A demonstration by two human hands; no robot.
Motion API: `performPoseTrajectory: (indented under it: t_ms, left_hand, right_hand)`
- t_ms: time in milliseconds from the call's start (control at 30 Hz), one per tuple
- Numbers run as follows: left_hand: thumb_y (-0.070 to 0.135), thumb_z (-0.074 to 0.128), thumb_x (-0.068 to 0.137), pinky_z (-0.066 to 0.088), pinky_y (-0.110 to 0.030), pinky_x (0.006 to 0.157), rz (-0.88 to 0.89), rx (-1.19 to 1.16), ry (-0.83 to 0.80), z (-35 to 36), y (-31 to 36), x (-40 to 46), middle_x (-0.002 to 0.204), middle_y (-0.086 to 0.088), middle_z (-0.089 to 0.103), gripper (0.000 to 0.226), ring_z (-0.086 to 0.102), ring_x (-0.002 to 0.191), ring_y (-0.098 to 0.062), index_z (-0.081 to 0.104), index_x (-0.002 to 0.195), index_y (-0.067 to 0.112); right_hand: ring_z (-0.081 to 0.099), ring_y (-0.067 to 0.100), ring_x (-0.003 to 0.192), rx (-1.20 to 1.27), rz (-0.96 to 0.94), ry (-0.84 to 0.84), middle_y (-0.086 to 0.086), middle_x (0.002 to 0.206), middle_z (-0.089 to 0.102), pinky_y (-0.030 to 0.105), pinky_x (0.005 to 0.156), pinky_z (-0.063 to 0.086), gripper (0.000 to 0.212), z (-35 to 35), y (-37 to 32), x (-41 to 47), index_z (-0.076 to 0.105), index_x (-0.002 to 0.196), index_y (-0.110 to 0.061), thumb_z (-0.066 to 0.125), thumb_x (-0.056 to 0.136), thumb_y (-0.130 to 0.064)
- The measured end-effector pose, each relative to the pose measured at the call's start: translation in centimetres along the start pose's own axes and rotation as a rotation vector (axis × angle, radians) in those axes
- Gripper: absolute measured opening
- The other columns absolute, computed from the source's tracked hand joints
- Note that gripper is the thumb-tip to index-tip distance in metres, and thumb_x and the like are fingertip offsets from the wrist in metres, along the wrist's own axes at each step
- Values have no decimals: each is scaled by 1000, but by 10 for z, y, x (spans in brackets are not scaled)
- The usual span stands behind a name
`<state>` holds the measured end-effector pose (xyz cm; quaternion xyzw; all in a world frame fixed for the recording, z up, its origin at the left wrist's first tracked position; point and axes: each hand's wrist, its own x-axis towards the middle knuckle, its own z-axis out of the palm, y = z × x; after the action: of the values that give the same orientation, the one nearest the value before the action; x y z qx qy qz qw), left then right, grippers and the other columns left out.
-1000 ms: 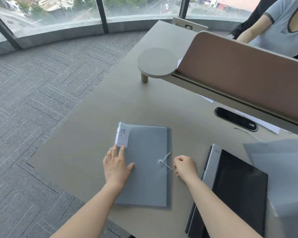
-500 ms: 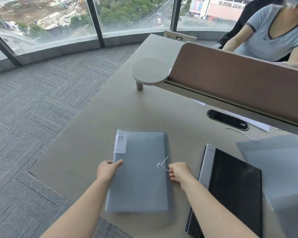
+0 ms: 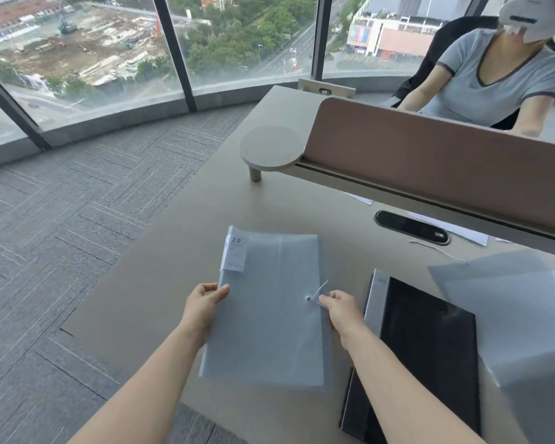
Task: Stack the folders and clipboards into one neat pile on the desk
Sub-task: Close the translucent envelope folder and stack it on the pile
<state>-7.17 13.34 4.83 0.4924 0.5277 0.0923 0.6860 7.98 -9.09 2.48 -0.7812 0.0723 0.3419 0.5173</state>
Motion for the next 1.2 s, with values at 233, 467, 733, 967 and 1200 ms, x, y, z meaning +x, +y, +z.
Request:
performPoseTrajectory:
  t_ms: [233, 467, 733, 967, 1200]
  left_hand:
    - [15, 69, 89, 47, -21, 44, 70, 49, -208, 72, 15, -29, 88, -6, 70, 18, 64, 62, -18, 59, 104, 10]
    - [12, 68, 89, 51, -30, 59, 60, 133, -372, 146, -8, -64, 89, -2, 74, 12, 65, 67, -20, 61, 98, 12]
    - [7, 66, 90, 54, -27, 50, 19, 247, -446, 194, -44, -91, 89, -7, 70, 12, 65, 63, -20, 61, 101, 7]
    - [6, 67, 87, 56, -30, 59, 41, 347, -433, 214, -70, -97, 96, -12, 73, 14, 68, 71, -24, 65, 101, 7]
    - [5, 70, 84, 57, -41, 73, 58, 411, -397, 218, -88, -95, 91, -12, 71, 14, 68, 72, -25, 66, 98, 6]
  right_hand:
    - [36, 20, 64, 52, -94, 193, 8, 67, 41, 34, 62, 29, 19, -83, -3, -12, 46, 67, -14, 60, 79, -21]
    - [35, 20, 58, 70, -48, 361, 4, 60, 42, 31, 54, 27, 20, -163, 31, -30, 57, 73, -2, 57, 89, -14]
    - [35, 20, 57, 18, 57, 451, 2, 59, 39, 31, 56, 26, 20, -215, 82, -42, 55, 74, -4, 54, 90, -16]
    - [33, 20, 58, -9, 102, 435, 2, 59, 38, 32, 56, 23, 24, -237, 109, -50, 46, 65, -12, 57, 87, -12]
    - [34, 21, 55, -130, 131, 410, 1, 56, 38, 32, 55, 22, 34, -245, 122, -47, 38, 60, -16, 58, 87, -14]
